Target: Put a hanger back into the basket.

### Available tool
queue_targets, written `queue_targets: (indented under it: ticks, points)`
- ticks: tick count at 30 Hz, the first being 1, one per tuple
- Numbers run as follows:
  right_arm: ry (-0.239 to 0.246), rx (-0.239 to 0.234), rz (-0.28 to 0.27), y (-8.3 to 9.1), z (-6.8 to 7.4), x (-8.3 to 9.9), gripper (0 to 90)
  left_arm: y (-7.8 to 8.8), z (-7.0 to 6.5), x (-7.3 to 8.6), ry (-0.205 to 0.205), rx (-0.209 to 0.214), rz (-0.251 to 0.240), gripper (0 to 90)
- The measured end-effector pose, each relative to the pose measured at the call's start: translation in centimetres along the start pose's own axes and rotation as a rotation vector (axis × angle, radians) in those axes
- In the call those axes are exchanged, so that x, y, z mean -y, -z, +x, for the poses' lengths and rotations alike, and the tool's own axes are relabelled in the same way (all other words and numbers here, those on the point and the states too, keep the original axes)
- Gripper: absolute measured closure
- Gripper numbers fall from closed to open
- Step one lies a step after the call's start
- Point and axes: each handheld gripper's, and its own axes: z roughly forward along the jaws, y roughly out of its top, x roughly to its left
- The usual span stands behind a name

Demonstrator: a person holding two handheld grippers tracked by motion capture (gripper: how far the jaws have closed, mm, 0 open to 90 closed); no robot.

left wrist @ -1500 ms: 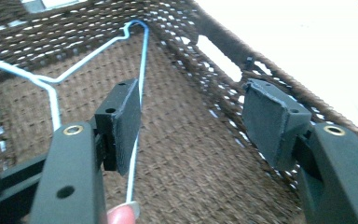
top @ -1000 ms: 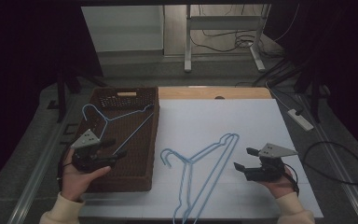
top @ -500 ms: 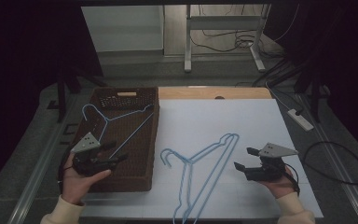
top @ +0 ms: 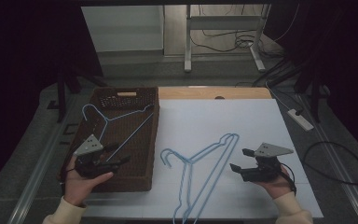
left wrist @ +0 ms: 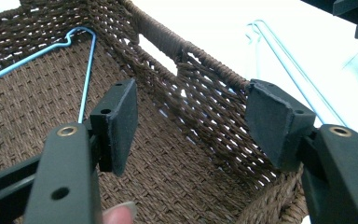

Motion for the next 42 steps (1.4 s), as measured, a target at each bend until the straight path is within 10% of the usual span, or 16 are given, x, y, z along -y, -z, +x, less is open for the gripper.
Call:
queue_targets:
  ticks: [7,42]
  points:
    - [-0.03,-0.039,-0.001,-0.9,0.7,-1.3,21.7,-0.2,-0.4,0.2,-0.007,0.001,0.002,35.9]
    - [0.081,-0.156,0.412,-15.4,5.0,-8.2,42.3,-0.8,-0.7,0.9,-0.02,0.018,0.044,35.0]
